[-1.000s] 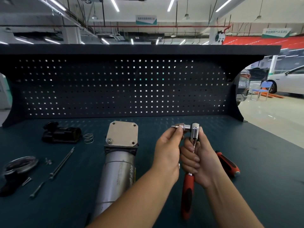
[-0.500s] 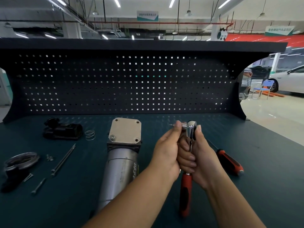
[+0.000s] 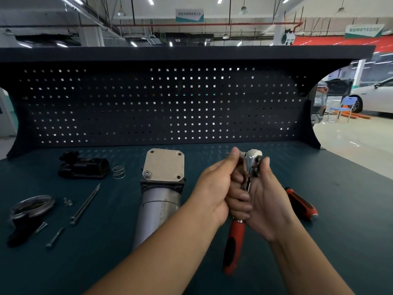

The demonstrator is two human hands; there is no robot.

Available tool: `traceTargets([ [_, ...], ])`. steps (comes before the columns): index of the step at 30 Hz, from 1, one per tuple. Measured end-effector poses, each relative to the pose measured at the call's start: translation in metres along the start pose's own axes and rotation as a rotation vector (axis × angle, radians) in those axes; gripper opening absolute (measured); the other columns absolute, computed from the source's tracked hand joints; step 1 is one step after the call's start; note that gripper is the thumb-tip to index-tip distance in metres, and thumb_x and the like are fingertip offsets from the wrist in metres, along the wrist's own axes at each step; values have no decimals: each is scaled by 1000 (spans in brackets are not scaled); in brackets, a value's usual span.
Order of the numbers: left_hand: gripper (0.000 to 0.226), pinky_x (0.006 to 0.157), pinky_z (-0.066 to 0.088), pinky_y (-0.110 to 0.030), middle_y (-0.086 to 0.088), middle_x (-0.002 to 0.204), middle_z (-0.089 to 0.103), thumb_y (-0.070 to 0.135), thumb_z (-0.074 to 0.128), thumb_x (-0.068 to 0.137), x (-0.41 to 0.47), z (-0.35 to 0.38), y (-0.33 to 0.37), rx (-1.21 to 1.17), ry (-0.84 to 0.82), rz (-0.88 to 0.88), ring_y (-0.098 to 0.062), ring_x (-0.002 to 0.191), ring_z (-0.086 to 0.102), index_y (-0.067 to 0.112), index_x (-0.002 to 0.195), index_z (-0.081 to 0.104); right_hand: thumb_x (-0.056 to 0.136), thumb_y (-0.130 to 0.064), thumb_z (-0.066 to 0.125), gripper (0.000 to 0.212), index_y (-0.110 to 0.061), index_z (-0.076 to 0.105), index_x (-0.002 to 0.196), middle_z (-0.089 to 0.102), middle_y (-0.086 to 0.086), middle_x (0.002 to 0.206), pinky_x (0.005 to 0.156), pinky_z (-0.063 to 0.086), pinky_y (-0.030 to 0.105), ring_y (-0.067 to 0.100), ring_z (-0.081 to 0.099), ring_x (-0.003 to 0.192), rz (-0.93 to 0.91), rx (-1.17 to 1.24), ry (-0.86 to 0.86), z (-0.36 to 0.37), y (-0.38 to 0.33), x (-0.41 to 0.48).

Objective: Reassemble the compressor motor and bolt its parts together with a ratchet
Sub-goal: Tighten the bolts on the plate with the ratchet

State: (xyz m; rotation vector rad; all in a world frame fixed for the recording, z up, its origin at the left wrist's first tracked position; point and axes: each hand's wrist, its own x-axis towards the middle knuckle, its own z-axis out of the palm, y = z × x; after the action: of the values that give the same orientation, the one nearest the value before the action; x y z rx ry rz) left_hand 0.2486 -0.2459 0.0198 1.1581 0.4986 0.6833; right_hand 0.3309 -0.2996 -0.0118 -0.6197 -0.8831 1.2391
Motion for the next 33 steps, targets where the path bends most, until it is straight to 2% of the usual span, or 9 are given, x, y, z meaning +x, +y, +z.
traceTargets([
  [11, 52, 35, 41, -20, 5, 44, 42, 48, 60, 84, -4, -7, 2, 41, 1, 59, -11, 32, 41, 21, 40, 55, 80, -73, 23, 64, -18, 52, 61, 33, -4, 49, 40, 19, 21, 7, 27, 38, 14, -52, 39, 3, 8, 4],
  [15, 43, 34, 39, -18, 1, 46, 43, 49, 60, 83, -8, -11, 1, -42, 40, 47, -12, 32, 40, 20, 50, 58, 78, -77, 26, 67, -17, 51, 60, 34, -2, 50, 37, 24, 18, 7, 29, 39, 28, -118, 38, 6, 9, 5],
  [19, 36, 34, 32, -18, -4, 50, 49, 46, 58, 82, -13, -18, 11, -93, 49, 150, -12, 33, 38, 12, 73, 62, 68, -57, 75, 47, -13, 58, 67, 49, 1, 63, 40, 32, 15, 7, 43, 51, -137, -242, -41, 11, 10, 2],
  [21, 35, 40, 36, -22, -3, 49, 46, 46, 57, 83, -19, -23, 15, -54, 30, 156, -14, 38, 38, 11, 78, 61, 64, -51, 81, 43, -13, 63, 69, 53, 2, 67, 41, 34, 15, 8, 46, 55, -180, -295, -41, 13, 11, 0],
  [24, 35, 70, 45, -34, -1, 56, 52, 42, 53, 90, -31, -35, 18, 102, -59, 117, -18, 55, 49, 9, 87, 63, 64, -53, 80, 44, -13, 63, 69, 48, 2, 63, 42, 34, 17, 9, 42, 52, -161, -298, -50, 16, 12, 0],
  [26, 25, 82, 44, -27, 5, 73, 66, 33, 54, 93, -37, -49, 23, 355, -37, 164, -13, 77, 62, 12, 93, 69, 64, -51, 82, 43, -13, 63, 69, 42, 1, 60, 41, 34, 16, 8, 39, 49, -127, -263, -70, 17, 12, 0],
  [28, 13, 73, 46, -12, 10, 84, 73, 18, 58, 92, -41, -66, 34, 555, 78, 349, -1, 81, 64, 20, 95, 71, 63, -48, 83, 43, -12, 63, 71, 38, -1, 59, 39, 33, 16, 7, 36, 46, -93, -223, -84, 18, 11, 1],
  [30, 16, 65, 44, -6, 19, 79, 71, 14, 64, 87, -49, -81, 51, 668, 182, 607, 7, 69, 61, 28, 86, 70, 63, -49, 84, 43, -12, 64, 72, 37, -2, 58, 38, 33, 17, 6, 35, 44, -64, -225, -85, 20, 7, 2],
  [33, 23, 73, 33, 3, 35, 90, 60, 31, 69, 81, -56, -92, 74, 967, 183, 771, 14, 88, 51, 49, 93, 63, 65, -53, 80, 45, -12, 65, 75, 37, -4, 57, 38, 32, 18, 6, 33, 43, -20, -316, -119, 26, -2, 8],
])
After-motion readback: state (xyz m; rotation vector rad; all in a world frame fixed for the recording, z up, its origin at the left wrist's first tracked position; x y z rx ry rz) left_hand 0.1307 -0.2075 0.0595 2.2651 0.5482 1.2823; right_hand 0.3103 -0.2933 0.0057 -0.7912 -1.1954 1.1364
